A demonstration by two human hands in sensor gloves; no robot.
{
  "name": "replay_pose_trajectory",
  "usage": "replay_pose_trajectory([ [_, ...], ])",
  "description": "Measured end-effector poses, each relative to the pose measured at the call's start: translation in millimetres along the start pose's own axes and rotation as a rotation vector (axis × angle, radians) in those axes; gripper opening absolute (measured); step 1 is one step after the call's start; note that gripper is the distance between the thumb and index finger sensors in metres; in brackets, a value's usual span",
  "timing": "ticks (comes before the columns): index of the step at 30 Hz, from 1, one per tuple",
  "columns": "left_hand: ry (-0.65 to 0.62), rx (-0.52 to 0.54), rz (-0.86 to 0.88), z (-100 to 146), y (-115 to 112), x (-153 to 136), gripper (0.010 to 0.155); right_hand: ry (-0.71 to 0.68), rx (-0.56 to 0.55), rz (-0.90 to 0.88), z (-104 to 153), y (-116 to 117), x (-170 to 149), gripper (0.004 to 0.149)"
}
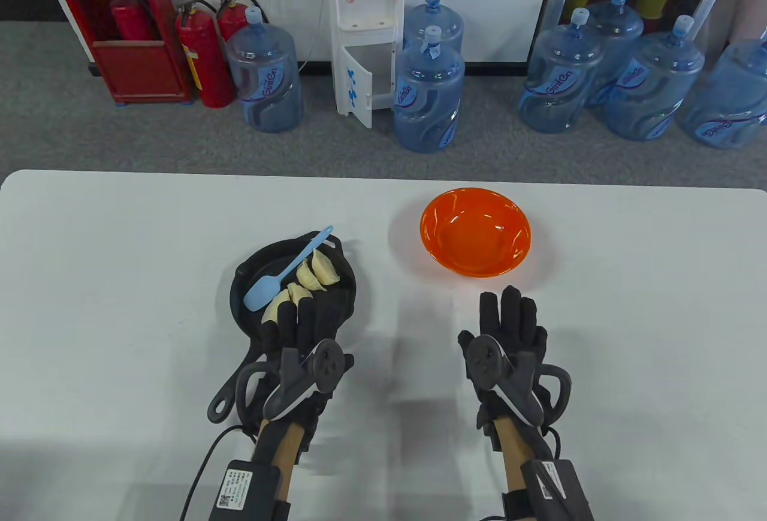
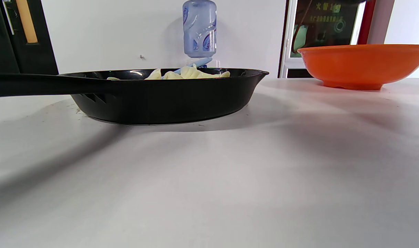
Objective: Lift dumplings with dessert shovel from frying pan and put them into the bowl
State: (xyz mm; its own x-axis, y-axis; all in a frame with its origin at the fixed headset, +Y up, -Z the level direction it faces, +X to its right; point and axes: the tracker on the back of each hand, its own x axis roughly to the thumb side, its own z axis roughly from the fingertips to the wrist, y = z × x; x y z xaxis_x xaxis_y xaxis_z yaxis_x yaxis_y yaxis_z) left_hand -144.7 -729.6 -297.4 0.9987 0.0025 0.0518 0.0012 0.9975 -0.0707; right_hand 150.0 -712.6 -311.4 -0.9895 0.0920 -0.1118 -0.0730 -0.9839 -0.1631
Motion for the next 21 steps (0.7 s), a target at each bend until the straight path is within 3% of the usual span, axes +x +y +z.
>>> replay_pose_trajectory([
  [6, 0.003, -0.011, -0.012, -1, -1, 0, 0.077, 0.080, 0.072, 0.007, -46, -1, 10, 0.073],
  [10, 0.005, -0.014, -0.014, -2, -1, 0, 0.076, 0.105, 0.116, -0.013, -73, 11, 16, 0.071],
  [13, 0.003, -0.015, -0.019, -2, -1, 1, 0.077, 0.122, 0.144, 0.008, -87, 23, 21, 0.070],
  [15, 0.001, -0.023, -0.015, -2, -2, 2, 0.077, 0.140, 0.087, 0.048, -92, 28, 25, 0.070],
  [18, 0.000, -0.026, -0.021, -2, -2, 2, 0.077, 0.135, 0.157, 0.049, -100, 37, 29, 0.069],
  [21, 0.003, -0.025, -0.025, -2, -2, 2, 0.077, 0.167, 0.158, 0.034, -106, 44, 30, 0.067],
])
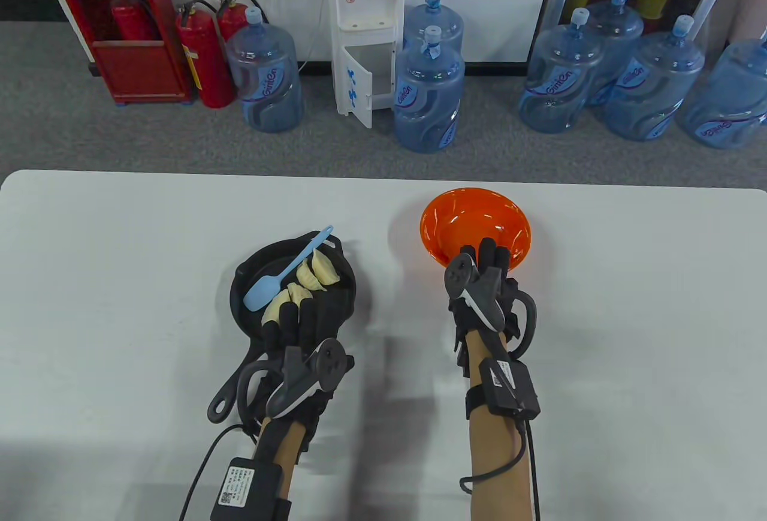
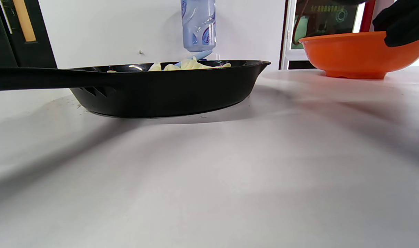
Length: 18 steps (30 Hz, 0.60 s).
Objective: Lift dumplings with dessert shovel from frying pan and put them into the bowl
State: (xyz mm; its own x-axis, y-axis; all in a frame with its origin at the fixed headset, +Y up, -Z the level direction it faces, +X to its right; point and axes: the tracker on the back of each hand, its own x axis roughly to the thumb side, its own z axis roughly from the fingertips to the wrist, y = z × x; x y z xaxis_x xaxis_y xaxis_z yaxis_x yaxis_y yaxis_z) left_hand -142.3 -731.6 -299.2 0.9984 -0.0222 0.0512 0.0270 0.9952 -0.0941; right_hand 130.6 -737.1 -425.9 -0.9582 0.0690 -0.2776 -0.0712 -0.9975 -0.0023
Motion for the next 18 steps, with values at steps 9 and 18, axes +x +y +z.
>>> replay_pose_trajectory([
  [9, 0.012, -0.004, -0.020, 1, 3, 0, 0.077, -0.003, 0.057, 0.014, -13, 12, 3, 0.065],
  [18, 0.017, -0.012, -0.006, 0, 1, -1, 0.077, 0.002, 0.011, 0.015, -18, 11, 0, 0.047],
])
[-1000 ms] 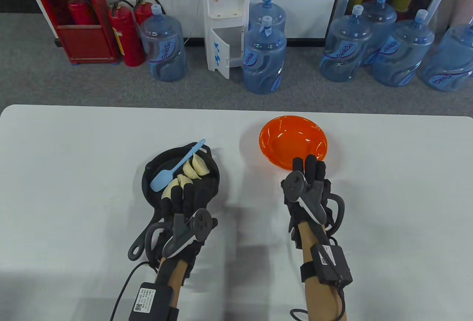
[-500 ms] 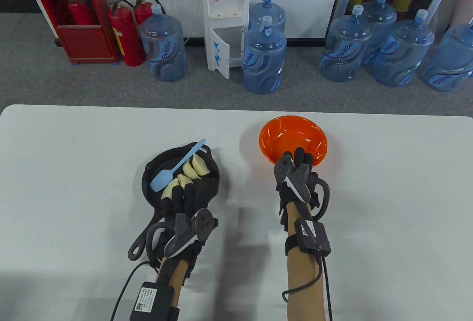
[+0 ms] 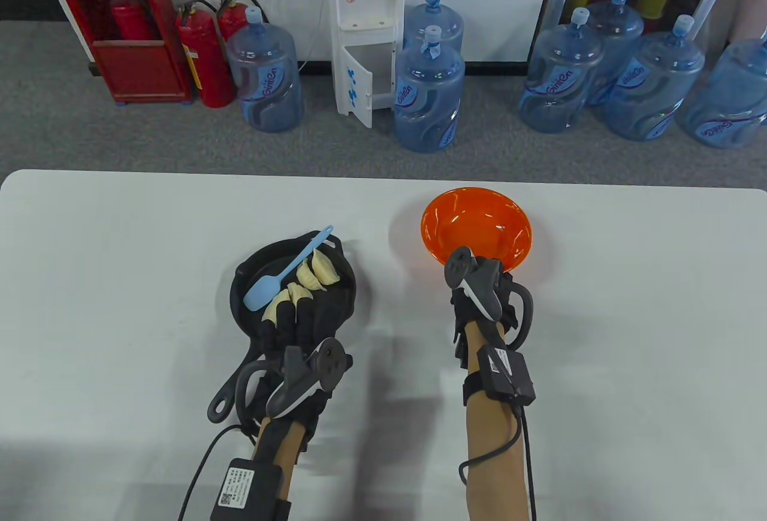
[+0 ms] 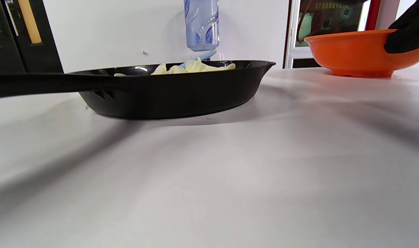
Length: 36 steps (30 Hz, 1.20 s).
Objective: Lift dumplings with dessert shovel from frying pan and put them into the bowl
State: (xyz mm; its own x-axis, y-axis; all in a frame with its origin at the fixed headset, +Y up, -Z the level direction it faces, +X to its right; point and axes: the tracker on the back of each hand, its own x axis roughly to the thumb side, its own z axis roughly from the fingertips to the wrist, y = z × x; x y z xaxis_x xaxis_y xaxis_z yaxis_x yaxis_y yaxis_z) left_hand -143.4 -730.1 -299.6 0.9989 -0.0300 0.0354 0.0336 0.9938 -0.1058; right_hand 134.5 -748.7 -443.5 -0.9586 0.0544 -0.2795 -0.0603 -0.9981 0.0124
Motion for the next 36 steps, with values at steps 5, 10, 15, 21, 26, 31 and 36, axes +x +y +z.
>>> replay_pose_trajectory([
  [5, 0.001, -0.006, -0.008, 0, -1, 0, 0.077, -0.030, -0.126, -0.026, 6, -5, -9, 0.045],
  [10, -0.006, 0.004, 0.001, 1, 1, 1, 0.077, -0.069, -0.148, 0.015, 14, -16, -16, 0.044],
  [15, -0.009, 0.004, 0.001, 1, 0, 1, 0.077, -0.114, -0.182, 0.024, 27, -38, -27, 0.044],
  [21, -0.015, 0.010, 0.003, 1, 0, 2, 0.077, -0.141, -0.218, 0.030, 44, -66, -48, 0.044],
  [26, -0.020, 0.008, 0.007, 1, -1, 3, 0.077, -0.136, -0.253, 0.077, 58, -85, -70, 0.044],
  [31, -0.021, 0.001, 0.005, 1, -1, 4, 0.077, -0.100, -0.269, 0.098, 68, -96, -96, 0.044],
  [36, -0.024, -0.003, 0.007, 1, -2, 5, 0.077, -0.060, -0.269, 0.107, 75, -99, -118, 0.044],
])
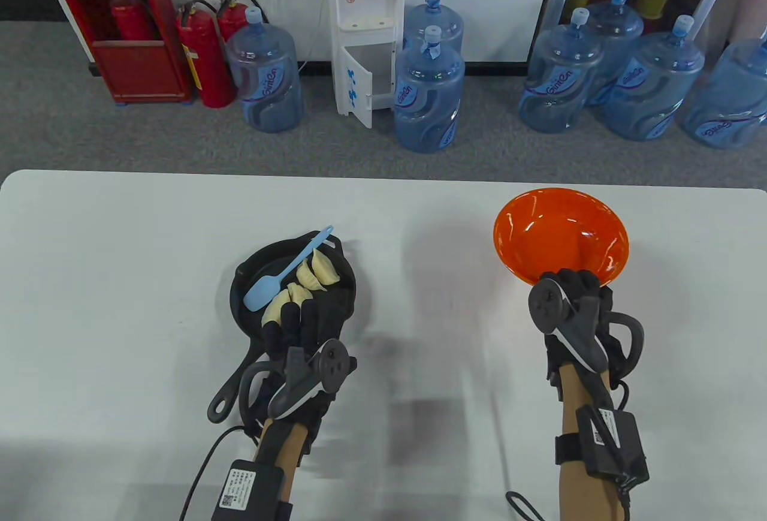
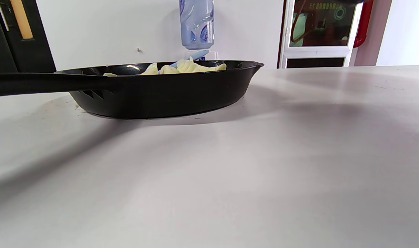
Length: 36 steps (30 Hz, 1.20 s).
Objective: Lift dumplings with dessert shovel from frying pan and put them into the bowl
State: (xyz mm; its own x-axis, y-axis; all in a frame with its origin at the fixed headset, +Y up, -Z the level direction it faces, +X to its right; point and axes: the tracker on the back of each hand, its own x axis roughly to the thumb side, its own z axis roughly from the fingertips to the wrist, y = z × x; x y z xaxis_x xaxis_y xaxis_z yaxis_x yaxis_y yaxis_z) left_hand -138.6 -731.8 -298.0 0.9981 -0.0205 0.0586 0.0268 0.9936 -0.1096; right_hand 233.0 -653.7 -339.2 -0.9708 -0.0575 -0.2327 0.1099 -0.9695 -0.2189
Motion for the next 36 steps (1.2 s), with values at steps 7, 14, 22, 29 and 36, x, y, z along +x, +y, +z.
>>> replay_pose_trajectory([
  [7, 0.004, 0.003, 0.003, 0, 0, -1, 0.077, 0.053, 0.017, 0.002, 12, 8, -30, 0.044],
  [14, 0.005, 0.005, -0.003, 0, 0, 0, 0.077, 0.084, 0.046, 0.008, 21, 20, -49, 0.044],
  [22, 0.009, -0.004, -0.003, 0, -1, -1, 0.077, 0.119, 0.083, -0.014, 29, 38, -62, 0.044],
  [29, 0.010, -0.006, -0.014, 0, -1, -1, 0.077, 0.127, 0.123, -0.009, 34, 55, -68, 0.043],
  [36, 0.015, -0.011, -0.018, 0, -1, -2, 0.077, 0.132, 0.133, -0.030, 36, 63, -69, 0.043],
])
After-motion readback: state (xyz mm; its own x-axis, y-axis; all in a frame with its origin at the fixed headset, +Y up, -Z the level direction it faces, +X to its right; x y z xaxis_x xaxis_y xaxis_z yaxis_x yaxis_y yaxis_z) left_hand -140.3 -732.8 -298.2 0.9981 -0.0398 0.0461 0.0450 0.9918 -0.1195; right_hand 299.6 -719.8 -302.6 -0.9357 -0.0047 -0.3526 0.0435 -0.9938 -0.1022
